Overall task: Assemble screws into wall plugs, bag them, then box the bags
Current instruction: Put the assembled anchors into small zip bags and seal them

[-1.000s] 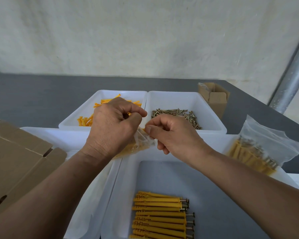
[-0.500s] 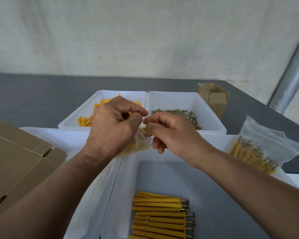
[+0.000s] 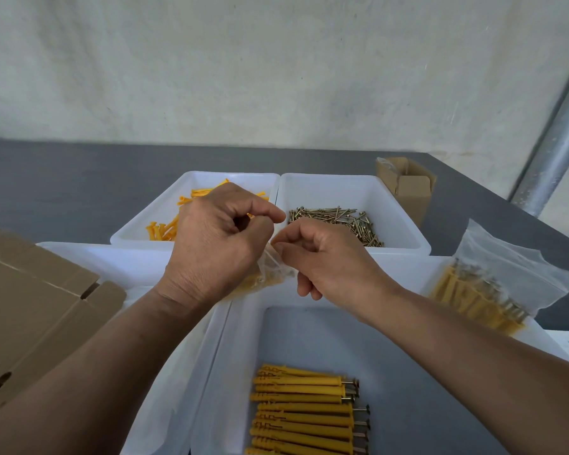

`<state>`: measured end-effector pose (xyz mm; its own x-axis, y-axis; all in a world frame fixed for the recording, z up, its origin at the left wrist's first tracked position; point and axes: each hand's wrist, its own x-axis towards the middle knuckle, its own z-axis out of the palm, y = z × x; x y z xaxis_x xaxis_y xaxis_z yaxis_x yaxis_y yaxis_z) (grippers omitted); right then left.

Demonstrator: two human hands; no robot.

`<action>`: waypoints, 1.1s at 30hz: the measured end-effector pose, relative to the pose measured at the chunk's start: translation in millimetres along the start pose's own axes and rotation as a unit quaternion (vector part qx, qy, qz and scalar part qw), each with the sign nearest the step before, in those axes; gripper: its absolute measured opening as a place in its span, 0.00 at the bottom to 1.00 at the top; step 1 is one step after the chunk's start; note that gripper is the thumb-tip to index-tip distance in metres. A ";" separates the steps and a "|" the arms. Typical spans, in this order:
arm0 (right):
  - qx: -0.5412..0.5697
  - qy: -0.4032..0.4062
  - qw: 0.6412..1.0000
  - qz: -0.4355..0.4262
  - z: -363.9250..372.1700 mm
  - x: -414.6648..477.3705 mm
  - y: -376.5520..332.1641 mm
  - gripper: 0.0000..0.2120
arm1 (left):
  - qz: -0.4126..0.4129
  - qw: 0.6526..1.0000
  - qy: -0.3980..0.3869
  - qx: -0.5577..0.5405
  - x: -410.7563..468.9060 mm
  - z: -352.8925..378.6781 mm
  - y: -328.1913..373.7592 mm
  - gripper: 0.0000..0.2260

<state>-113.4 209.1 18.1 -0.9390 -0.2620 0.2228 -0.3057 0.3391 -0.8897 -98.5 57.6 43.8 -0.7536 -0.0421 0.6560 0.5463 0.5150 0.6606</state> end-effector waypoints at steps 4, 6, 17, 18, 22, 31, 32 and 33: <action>-0.009 -0.002 1.000 -0.001 1.7 0.6 1.0 0.05 | 0.013 1.000 -0.004 -0.003 -0.6 1.1 0.2 0.10; -0.012 -0.007 1.000 0.000 1.4 0.4 0.7 0.05 | 0.019 1.000 -0.006 -0.004 -1.0 1.7 0.6 0.10; -0.043 -0.026 0.998 -0.027 0.3 -1.6 -5.6 0.08 | -0.018 0.999 0.013 -0.028 0.9 0.4 0.3 0.10; -0.045 -0.015 0.998 -0.032 -1.0 -1.5 -6.3 0.08 | -0.019 0.999 0.013 -0.028 0.9 0.2 0.3 0.10; -0.061 0.102 0.993 -0.017 -14.9 2.0 -10.3 0.11 | -0.034 0.998 0.032 -0.030 3.3 -2.0 -1.3 0.10; -0.396 -0.383 0.807 0.213 -24.6 -11.8 2.0 0.12 | -0.044 0.998 0.028 -0.025 3.4 -2.8 0.0 0.10; -0.399 -0.419 0.784 0.225 -21.3 -14.6 4.3 0.14 | -0.045 0.998 0.027 -0.024 3.3 -2.7 0.2 0.10; -0.399 -0.441 0.769 0.233 -18.3 -16.7 5.8 0.16 | -0.046 0.998 0.027 -0.024 3.4 -2.7 0.3 0.10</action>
<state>-102.4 231.9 16.6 -0.6111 -0.3353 -0.7170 -0.2973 0.9368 -0.1846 -99.9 55.3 47.2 -0.7812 -0.1330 0.6099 0.4940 0.4656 0.7343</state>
